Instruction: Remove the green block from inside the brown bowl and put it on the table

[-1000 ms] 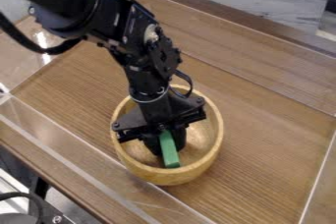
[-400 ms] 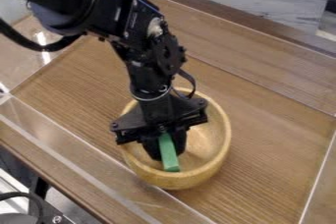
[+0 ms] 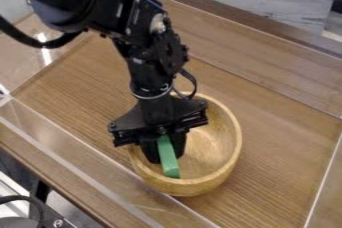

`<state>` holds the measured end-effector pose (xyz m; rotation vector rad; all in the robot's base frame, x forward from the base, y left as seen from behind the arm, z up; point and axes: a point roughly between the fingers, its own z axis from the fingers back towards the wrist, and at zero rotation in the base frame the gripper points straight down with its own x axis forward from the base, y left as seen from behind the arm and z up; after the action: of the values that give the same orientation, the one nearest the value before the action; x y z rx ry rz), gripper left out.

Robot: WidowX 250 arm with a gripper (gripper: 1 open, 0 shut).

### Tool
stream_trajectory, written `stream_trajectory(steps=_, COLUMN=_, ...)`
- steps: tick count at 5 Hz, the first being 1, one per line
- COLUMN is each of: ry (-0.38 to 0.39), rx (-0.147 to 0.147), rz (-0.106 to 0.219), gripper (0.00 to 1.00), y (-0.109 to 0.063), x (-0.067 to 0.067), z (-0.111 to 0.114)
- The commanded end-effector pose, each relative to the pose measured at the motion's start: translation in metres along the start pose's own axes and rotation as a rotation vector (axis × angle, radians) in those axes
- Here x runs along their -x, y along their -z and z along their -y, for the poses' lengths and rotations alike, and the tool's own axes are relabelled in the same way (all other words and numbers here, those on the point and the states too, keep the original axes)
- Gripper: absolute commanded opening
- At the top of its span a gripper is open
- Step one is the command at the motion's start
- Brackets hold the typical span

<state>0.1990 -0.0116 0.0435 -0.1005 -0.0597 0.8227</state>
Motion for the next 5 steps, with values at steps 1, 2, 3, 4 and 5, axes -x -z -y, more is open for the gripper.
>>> stream_trajectory(steps=1, ry=-0.002, rx=0.034, rz=0.036, gripper=0.0, y=-0.018, x=-0.007, z=0.007)
stream_trajectory(steps=2, ry=0.018, rx=0.039, rz=0.032, gripper=0.0, y=-0.015, x=-0.004, z=0.005)
stream_trajectory(steps=3, ry=0.037, rx=0.04, rz=0.026, gripper=0.0, y=-0.011, x=0.001, z=0.002)
stream_trajectory(steps=4, ry=-0.015, rx=0.038, rz=0.033, gripper=0.0, y=-0.022, x=0.008, z=0.004)
stream_trajectory(steps=5, ry=-0.074, rx=0.039, rz=0.037, gripper=0.0, y=-0.031, x=0.015, z=0.005)
